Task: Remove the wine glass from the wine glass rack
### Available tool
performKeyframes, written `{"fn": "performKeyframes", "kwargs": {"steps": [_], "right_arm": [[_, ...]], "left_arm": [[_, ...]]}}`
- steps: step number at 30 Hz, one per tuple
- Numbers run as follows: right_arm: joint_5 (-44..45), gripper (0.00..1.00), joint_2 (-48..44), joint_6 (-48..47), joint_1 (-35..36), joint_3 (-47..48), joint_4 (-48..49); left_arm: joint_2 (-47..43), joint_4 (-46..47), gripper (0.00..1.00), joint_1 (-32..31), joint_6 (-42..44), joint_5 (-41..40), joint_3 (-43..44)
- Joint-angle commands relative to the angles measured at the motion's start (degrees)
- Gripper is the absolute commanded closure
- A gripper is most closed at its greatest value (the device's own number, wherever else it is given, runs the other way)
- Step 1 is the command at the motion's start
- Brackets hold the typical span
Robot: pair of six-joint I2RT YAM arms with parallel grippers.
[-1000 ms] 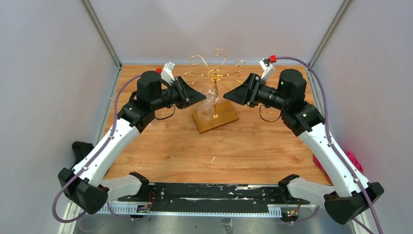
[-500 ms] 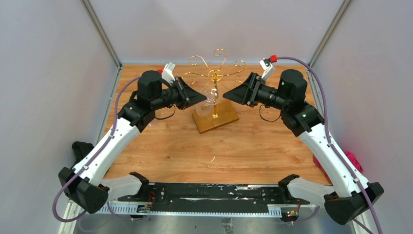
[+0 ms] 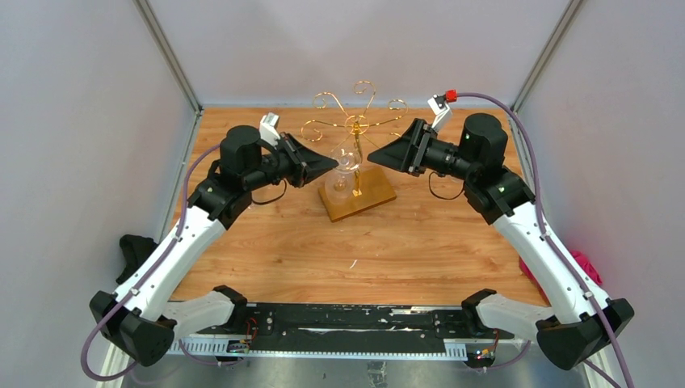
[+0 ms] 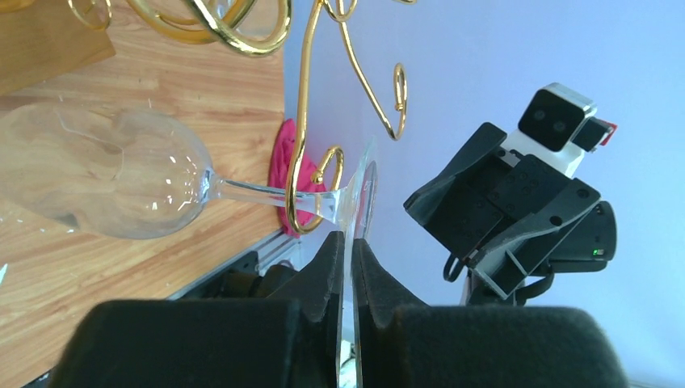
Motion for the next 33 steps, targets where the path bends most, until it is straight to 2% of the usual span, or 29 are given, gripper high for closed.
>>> {"fn": "performKeyframes", "kwargs": {"steps": [1, 10, 33], "right_arm": [[-2.0, 0.42, 0.1, 0.8, -0.9, -0.3, 1.9], [-2.5, 0.42, 0.7, 1.3, -0.9, -0.3, 2.7], [-3.3, 0.43, -1.0, 1.1, -2.8, -1.5, 2.8]], "left_arm": [[-4.2, 1.5, 1.00, 2.0, -3.3, -1.7, -1.4], [-5.7, -1.0, 1.00, 6.5, -1.3, -1.3, 0.2], [2.4, 2.8, 1.00, 5.7, 0.9, -1.4, 5.9]]}}
